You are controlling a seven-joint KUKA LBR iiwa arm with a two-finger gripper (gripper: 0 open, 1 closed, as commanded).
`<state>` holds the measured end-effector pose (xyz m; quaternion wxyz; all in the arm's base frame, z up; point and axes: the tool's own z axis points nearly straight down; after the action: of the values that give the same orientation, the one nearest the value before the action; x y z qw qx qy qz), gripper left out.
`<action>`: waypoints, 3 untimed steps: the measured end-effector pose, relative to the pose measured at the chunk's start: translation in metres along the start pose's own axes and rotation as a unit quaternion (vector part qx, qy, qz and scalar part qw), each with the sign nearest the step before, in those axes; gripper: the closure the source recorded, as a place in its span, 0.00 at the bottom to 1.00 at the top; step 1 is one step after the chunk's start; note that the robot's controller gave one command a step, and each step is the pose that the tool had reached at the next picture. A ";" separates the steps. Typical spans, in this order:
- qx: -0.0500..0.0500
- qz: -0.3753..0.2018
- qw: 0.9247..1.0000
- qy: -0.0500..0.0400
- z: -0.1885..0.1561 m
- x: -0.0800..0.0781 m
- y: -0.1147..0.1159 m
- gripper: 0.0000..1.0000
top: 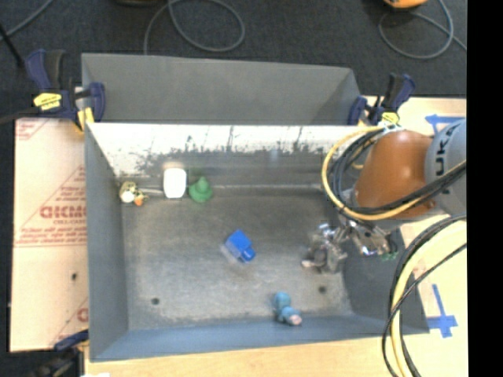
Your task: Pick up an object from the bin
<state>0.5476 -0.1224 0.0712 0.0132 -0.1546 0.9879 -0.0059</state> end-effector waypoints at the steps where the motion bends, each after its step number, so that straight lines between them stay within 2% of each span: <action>1: 0.001 -0.023 1.000 -0.002 0.000 0.003 -0.005 1.00; 2: 0.001 -0.009 1.000 -0.004 0.000 0.006 -0.014 1.00; 3: 0.002 -0.025 1.000 -0.004 0.000 -0.001 -0.018 1.00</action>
Offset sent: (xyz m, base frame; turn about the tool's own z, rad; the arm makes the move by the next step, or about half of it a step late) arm -0.0033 -0.0189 -0.0012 -0.0050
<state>0.5545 -0.1394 0.0715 0.0178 -0.1792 0.9836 -0.0080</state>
